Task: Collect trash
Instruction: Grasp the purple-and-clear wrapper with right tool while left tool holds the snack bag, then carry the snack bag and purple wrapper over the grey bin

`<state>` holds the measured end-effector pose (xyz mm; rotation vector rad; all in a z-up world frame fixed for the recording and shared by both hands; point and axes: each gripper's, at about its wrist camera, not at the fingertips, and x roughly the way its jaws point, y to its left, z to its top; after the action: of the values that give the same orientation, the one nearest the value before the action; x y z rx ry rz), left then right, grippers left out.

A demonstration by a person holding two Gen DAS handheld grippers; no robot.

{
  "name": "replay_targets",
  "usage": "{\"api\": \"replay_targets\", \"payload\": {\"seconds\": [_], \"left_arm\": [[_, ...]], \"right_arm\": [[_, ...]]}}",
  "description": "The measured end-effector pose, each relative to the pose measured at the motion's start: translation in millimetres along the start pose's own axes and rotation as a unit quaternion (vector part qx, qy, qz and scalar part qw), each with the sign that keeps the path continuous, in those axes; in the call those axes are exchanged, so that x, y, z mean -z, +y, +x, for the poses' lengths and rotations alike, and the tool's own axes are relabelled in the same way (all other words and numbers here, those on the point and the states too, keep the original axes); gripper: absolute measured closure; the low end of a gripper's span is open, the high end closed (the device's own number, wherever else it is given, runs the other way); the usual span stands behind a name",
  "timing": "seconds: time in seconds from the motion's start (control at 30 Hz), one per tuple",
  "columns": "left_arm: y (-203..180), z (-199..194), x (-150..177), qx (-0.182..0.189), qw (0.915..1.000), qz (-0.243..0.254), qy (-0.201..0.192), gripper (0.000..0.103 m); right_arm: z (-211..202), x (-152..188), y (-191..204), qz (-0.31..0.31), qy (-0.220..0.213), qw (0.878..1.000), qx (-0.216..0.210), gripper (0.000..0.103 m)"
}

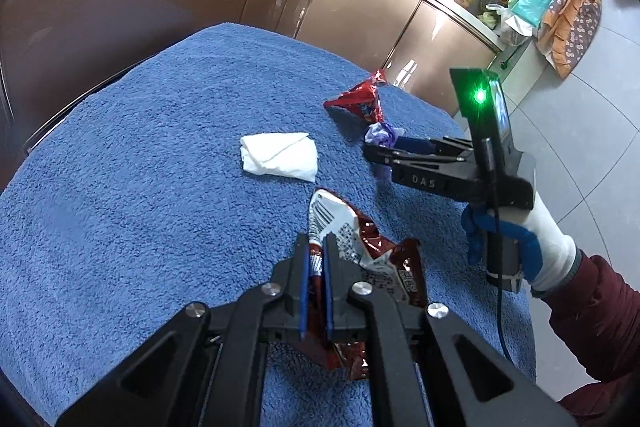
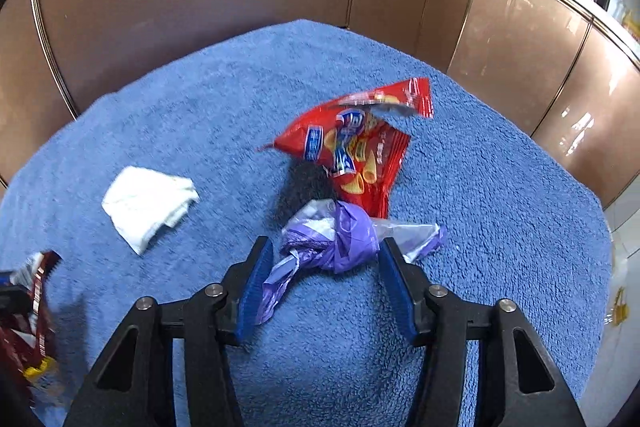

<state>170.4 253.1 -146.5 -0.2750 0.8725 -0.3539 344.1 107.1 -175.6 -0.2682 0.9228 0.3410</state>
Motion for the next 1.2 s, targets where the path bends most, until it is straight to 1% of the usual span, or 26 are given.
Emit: {"api": "replay_targets", "payload": {"seconds": [0.2, 0.23, 0.4, 0.57, 0.77, 0.83, 1.03, 1.2], "left_arm": [[-3, -6, 0, -0.003, 1.0, 0.0, -0.005, 0.097], [-4, -8, 0, -0.004, 1.0, 0.0, -0.007, 0.097], [-7, -18, 2, -0.011, 0.9999, -0.002, -0.013, 0.097], [-19, -29, 3, -0.017, 0.9996, 0.003, -0.02, 0.097], [-38, -41, 5, -0.015, 0.9996, 0.007, -0.025, 0.097], [-47, -44, 4, -0.012, 0.9995, 0.008, -0.027, 0.097], [-78, -49, -5, -0.001, 0.9993, 0.021, -0.031, 0.097], [-117, -42, -20, 0.022, 0.9985, 0.042, -0.027, 0.097]], "right_arm": [[-7, 12, -4, -0.005, -0.006, 1.0, -0.013, 0.068], [-9, 14, -4, -0.007, -0.008, 1.0, -0.015, 0.074], [-34, 30, -4, -0.009, -0.023, 0.999, -0.031, 0.075], [-62, 42, -12, -0.003, -0.043, 0.998, -0.056, 0.076], [-100, 53, -36, 0.016, -0.072, 0.995, -0.073, 0.076], [-114, 55, -40, 0.022, -0.082, 0.994, -0.072, 0.076], [-156, 73, -70, 0.048, -0.109, 0.991, -0.057, 0.076], [-179, 90, -106, 0.082, -0.127, 0.988, -0.041, 0.076]]}}
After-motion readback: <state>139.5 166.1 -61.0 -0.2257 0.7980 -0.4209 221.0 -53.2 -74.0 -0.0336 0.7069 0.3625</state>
